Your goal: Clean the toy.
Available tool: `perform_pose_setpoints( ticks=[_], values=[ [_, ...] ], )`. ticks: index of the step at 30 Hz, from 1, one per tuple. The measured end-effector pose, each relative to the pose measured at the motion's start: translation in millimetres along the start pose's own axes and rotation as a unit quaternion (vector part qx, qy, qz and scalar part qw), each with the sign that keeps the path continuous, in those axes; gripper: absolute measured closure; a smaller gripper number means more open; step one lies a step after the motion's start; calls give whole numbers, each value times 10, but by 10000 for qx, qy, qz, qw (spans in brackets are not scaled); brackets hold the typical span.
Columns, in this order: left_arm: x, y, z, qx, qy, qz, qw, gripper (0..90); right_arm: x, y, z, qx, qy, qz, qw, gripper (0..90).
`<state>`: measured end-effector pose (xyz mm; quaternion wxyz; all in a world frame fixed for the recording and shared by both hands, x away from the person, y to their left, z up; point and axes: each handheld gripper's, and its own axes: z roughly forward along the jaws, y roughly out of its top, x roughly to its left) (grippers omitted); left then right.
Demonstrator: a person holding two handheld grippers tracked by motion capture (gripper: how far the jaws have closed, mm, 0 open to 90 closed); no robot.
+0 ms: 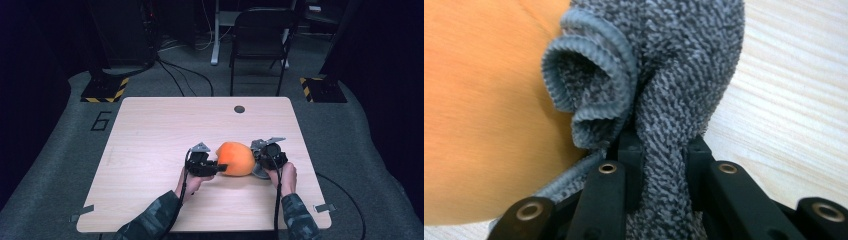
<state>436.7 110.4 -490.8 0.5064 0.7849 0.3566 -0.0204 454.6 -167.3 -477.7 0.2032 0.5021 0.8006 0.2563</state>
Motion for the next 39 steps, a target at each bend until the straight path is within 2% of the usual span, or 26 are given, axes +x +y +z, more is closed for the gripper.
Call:
perform_pose_setpoints(
  ticks=[1, 3, 5, 6, 7, 8, 9, 10, 11, 12, 13, 14, 15, 17, 18, 19, 20, 21, 23, 25, 26, 32, 35, 36, 37, 39],
  values=[
    [0, 0, 0, 0, 0, 0, 10000, 733, 0, 0, 0, 0, 0, 0, 10000, 767],
    [25, -1, -10, -37, -24, -75, 10000, 733, 1, 80, -213, -291, -15, 26, 9996, 765],
    [37, -4, -10, -55, -49, -133, 9999, 732, 70, 157, -423, -611, 35, -14, 9981, 764],
    [36, -3, -8, -54, -53, -123, 9999, 732, 122, 199, -521, -789, 77, -135, 9968, 764],
    [36, -3, -8, -54, -53, -123, 9999, 732, 122, 199, -521, -789, 77, -135, 9968, 764],
    [30, -3, -8, -51, -37, -109, 9999, 732, 193, 234, -612, -959, 200, -219, 9949, 764],
    [25, -2, -6, -45, -25, -63, 10000, 732, 383, 297, -737, -1207, 438, -482, 9906, 764],
    [25, -2, -7, -46, -25, -58, 10000, 732, 497, 317, -771, -1274, 567, -636, 9882, 763],
    [25, -2, -7, -46, -25, -58, 10000, 731, 497, 317, -771, -1274, 567, -636, 9882, 763],
    [31, -3, -11, -32, -31, -40, 10000, 732, 719, 338, -775, -1246, 770, -958, 9846, 762],
    [31, -3, -11, -32, -31, -40, 10000, 732, 719, 338, -775, -1246, 770, -958, 9846, 762],
    [34, -8, -11, -45, -17, -98, 9999, 732, 898, 328, -710, -1056, 785, -1189, 9841, 762],
    [41, -13, -9, -51, -11, -119, 9999, 732, 933, 315, -658, -981, 723, -1282, 9842, 763],
    [50, -17, -5, -40, -7, -129, 9999, 732, 932, 303, -606, -969, 661, -1309, 9844, 764],
    [45, -20, 6, -40, -31, -119, 9999, 732, 851, 284, -570, -831, 560, -1245, 9871, 766],
    [45, -20, 6, -40, -31, -119, 9999, 732, 851, 284, -570, -831, 560, -1245, 9871, 766],
    [29, -16, 10, -15, -12, -56, 10000, 731, 722, 275, -549, -832, 492, -1096, 9893, 765],
    [24, -18, 15, -21, -13, -78, 10000, 731, 669, 261, -542, -794, 436, -967, 9912, 765],
    [23, -18, 18, -19, -17, -86, 10000, 732, 606, 248, -517, -804, 388, -911, 9918, 765],
    [25, -15, 24, -37, -25, -62, 10000, 731, 496, 222, -479, -731, 410, -696, 9940, 764],
    [20, -14, 28, -42, -31, -45, 10000, 732, 417, 196, -447, -656, 330, -530, 9959, 764],
    [19, -16, 29, -44, -48, -38, 10000, 731, 188, 110, -299, -458, 159, -209, 9986, 764],
    [13, -16, 30, -36, -49, -44, 10000, 732, 122, 68, -226, -357, 120, -68, 9993, 764],
    [18, -16, 28, -36, -43, -36, 10000, 732, 69, 24, -139, -201, 32, -6, 9998, 764],
    [18, -16, 28, -36, -43, -36, 10000, 732, 69, 24, -139, -201, 32, -6, 9998, 764],
    [24, -13, 20, -45, -27, -30, 10000, 732, -7, -70, 48, 152, -20, 20, 9999, 762]
  ],
)
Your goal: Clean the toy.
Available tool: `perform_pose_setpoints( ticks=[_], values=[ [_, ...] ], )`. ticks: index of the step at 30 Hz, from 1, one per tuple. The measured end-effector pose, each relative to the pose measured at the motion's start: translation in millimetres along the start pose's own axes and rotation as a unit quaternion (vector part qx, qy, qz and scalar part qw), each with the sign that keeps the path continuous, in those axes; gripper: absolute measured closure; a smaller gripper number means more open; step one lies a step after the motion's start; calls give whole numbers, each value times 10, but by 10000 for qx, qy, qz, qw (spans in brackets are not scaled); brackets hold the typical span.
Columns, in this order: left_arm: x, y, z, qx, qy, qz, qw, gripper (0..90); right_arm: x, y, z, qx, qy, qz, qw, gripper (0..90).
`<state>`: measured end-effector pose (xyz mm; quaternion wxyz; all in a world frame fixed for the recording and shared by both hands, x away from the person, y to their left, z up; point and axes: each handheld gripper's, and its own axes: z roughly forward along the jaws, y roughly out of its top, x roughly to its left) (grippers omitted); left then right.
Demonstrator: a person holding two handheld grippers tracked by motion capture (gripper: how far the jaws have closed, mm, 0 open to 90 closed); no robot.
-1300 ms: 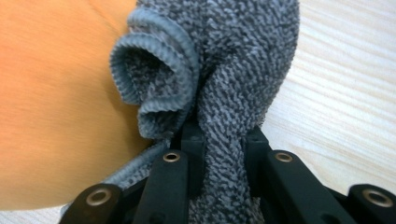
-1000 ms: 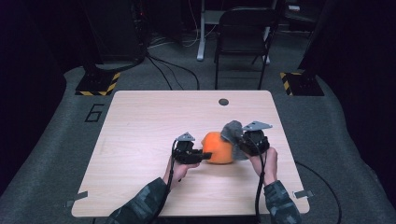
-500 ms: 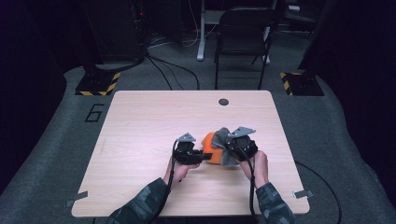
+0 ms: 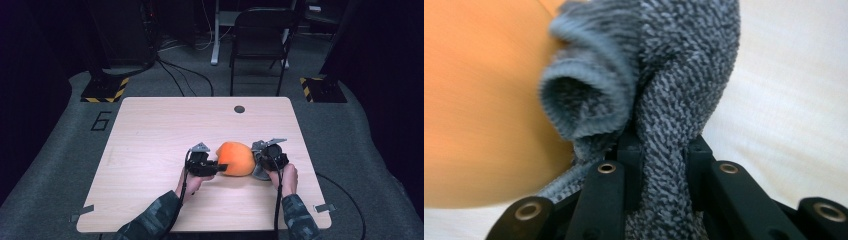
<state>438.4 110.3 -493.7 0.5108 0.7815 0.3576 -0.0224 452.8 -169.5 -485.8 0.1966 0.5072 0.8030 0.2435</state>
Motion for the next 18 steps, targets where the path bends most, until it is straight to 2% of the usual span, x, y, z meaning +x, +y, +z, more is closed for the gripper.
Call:
perform_pose_setpoints(
  ticks=[1, 2, 6, 7, 9, 12, 15, 16, 18],
  values=[
    [0, 0, 0, 0, 0, 0, 10000, 732, 0, 0, 0, 0, 0, 0, 10000, 762],
    [3, 0, -6, 11, -1, -2, 10000, 732, -23, -30, 64, 133, 19, 149, 9998, 759],
    [0, 1, -12, 11, 12, 19, 10000, 732, -47, 29, -53, -25, -95, 17, 10000, 756],
    [1, 2, -13, 13, 10, 29, 10000, 732, -25, 91, -229, -297, -175, 35, 9994, 755],
    [0, 5, -9, 11, 8, 66, 10000, 732, 33, 175, -445, -662, -183, -32, 9976, 754],
    [-11, 5, -5, 9, 27, 91, 10000, 731, 253, 286, -716, -1208, 57, -329, 9921, 754],
    [-6, 4, -10, 13, 39, 101, 9999, 731, 555, 339, -798, -1487, 463, -717, 9852, 754],
    [-7, 1, -12, 9, 60, 67, 10000, 731, 634, 343, -777, -1458, 535, -856, 9841, 754],
    [-4, -4, -13, 24, 51, 44, 10000, 731, 729, 338, -686, -1268, 537, -927, 9861, 755]
  ],
)
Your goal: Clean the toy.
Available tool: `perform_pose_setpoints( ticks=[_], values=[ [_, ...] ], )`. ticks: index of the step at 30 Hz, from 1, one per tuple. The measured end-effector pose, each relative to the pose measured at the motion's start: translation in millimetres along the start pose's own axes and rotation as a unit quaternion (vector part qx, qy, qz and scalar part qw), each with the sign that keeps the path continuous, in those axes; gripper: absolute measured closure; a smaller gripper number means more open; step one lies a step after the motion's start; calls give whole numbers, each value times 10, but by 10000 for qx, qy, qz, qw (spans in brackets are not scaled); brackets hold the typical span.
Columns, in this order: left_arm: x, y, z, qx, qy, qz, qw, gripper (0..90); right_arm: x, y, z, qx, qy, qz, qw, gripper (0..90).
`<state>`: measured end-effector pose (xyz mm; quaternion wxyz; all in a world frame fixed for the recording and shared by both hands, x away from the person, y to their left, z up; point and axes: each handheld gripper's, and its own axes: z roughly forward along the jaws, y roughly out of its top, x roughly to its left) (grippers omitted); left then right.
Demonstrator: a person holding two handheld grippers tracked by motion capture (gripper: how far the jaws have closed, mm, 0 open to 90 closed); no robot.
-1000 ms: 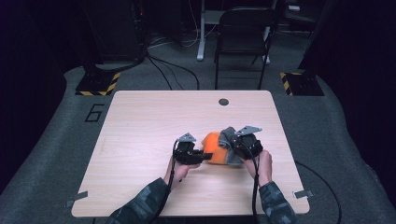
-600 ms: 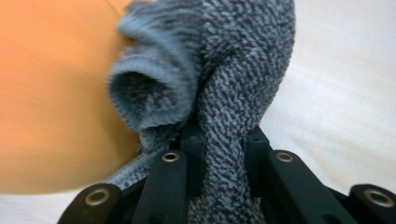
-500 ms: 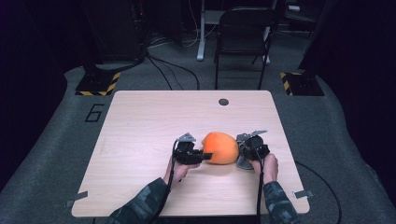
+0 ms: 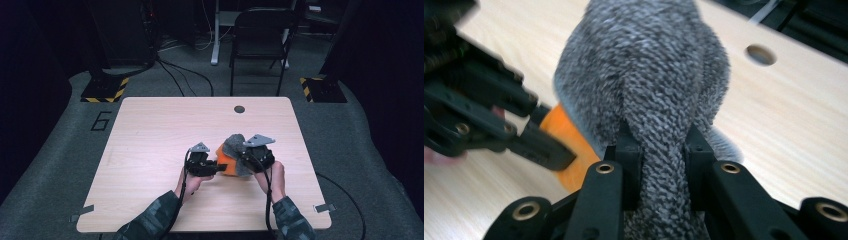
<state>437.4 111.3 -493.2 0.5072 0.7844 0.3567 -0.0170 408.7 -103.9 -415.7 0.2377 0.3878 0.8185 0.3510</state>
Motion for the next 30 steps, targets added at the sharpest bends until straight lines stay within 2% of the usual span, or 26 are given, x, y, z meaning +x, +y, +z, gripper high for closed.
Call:
perform_pose_setpoints(
  ticks=[2, 5, 6, 7, 8, 10, 11, 12, 13, 14, 15, 16, 17, 18, 20, 21, 24, 25, 27, 28, 29, 30],
  values=[
    [23, -5, 2, 0, -11, 10, 10000, 730, -17, -28, 51, 45, -48, -57, 10000, 756],
    [0, 0, 13, -1, -9, 38, 10000, 730, -214, -133, 105, 187, -231, 236, 9993, 758],
    [0, 0, 13, -1, -9, 38, 10000, 730, -214, -133, 105, 187, -231, 236, 9993, 758],
    [8, 4, 17, -9, -26, 46, 10000, 730, -330, -208, 134, 267, -343, 383, 9983, 758],
    [8, 4, 17, -9, -26, 46, 10000, 730, -330, -208, 134, 267, -343, 383, 9983, 758],
    [-11, 8, 25, 3, -12, 92, 10000, 730, -495, -339, 217, 414, -421, 644, 9962, 760],
    [-12, 8, 25, 1, -14, 85, 10000, 730, -532, -376, 239, 501, -419, 756, 9950, 760],
    [-12, 8, 25, 1, -14, 85, 10000, 730, -532, -376, 239, 501, -419, 756, 9950, 760],
    [-2, 5, 25, -12, -15, 74, 10000, 730, -607, -454, 302, 676, -503, 864, 9927, 760],
    [-2, 5, 25, -12, -15, 74, 10000, 730, -607, -454, 302, 676, -503, 864, 9927, 760],
    [2, 5, 20, -9, -23, 56, 10000, 730, -640, -503, 353, 818, -540, 891, 9912, 760],
    [4, 5, 17, -3, -32, 46, 10000, 730, -712, -632, 492, 1117, -493, 933, 9881, 759],
    [8, 7, 17, -24, -29, 60, 10000, 730, -730, -686, 551, 1225, -432, 994, 9865, 760],
    [7, 8, 16, -20, -22, 72, 10000, 730, -743, -698, 566, 1187, -414, 1060, 9864, 759],
    [6, 8, 13, -15, -23, 72, 10000, 729, -751, -675, 554, 1236, -397, 1017, 9863, 759],
    [9, 5, 11, -18, -37, 35, 10000, 729, -739, -643, 527, 1258, -481, 963, 9862, 758],
    [8, 6, 8, -21, -32, 28, 10000, 728, -770, -582, 406, 1113, -625, 943, 9873, 758],
    [6, 6, 7, -16, -33, 21, 10000, 728, -765, -530, 328, 968, -712, 963, 9881, 758],
    [7, 6, 11, -25, -43, 10, 10000, 728, -724, -390, 130, 579, -739, 907, 9914, 758],
    [7, 6, 11, -25, -43, 10, 10000, 728, -724, -390, 130, 579, -739, 907, 9914, 758],
    [6, 6, 13, -29, -43, 10, 10000, 727, -607, -219, -62, 229, -723, 723, 9945, 757],
    [8, 7, 13, -25, -44, 21, 10000, 727, -607, -219, -62, 229, -723, 723, 9945, 757]
  ],
)
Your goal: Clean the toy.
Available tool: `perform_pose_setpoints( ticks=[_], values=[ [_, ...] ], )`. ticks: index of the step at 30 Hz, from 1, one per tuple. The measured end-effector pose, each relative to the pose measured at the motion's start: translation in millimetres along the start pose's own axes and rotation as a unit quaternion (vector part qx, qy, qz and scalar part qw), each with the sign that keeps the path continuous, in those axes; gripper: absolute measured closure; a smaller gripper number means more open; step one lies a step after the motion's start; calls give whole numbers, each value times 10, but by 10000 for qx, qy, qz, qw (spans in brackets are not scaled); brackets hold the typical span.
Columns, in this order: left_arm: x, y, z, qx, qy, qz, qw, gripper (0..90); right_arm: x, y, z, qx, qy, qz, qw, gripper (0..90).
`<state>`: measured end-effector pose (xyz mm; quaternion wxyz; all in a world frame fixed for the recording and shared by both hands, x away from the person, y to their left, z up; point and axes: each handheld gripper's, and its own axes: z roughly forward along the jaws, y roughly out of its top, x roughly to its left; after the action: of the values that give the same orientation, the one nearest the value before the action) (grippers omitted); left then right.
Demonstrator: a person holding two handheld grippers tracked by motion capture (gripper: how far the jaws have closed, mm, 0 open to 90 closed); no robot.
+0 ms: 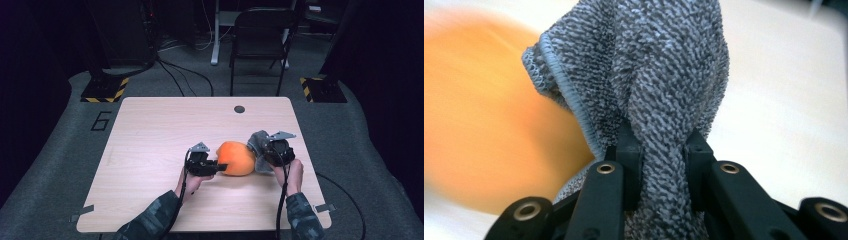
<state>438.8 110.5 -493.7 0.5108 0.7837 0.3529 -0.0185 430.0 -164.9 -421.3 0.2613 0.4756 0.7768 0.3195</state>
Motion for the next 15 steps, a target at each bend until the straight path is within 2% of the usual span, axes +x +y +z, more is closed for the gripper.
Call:
perform_pose_setpoints(
  ticks=[1, 2, 3, 5, 6, 7, 10, 11, 15],
  values=[
    [2, -2, 0, -8, 1, -1, 10000, 727, 160, 107, -147, -262, 153, -266, 9992, 757],
    [2, -2, 0, -8, 1, -1, 10000, 727, 160, 107, -147, -262, 153, -266, 9992, 757],
    [7, -3, -3, -2, 14, 27, 10000, 726, 336, 159, -168, -217, 340, -521, 9978, 758],
    [11, -4, -3, 6, 31, 59, 10000, 723, 482, 138, -57, 63, 366, -751, 9965, 758],
    [11, -4, -3, 6, 31, 59, 10000, 719, 482, 138, -57, 63, 366, -751, 9965, 758],
    [14, -14, 4, 31, 25, 1, 10000, 715, 545, 66, 100, 210, 194, -929, 9953, 763],
    [28, -17, 11, -21, -9, -4, 10000, 705, 543, 32, 169, 180, 231, -947, 9951, 767],
    [31, -13, 13, -40, -6, 66, 10000, 699, 502, 32, 174, 155, 328, -850, 9957, 768],
    [19, -14, 16, -55, 28, 220, 9997, 631, 453, 15, 190, 160, 421, -797, 9958, 770]
  ],
)
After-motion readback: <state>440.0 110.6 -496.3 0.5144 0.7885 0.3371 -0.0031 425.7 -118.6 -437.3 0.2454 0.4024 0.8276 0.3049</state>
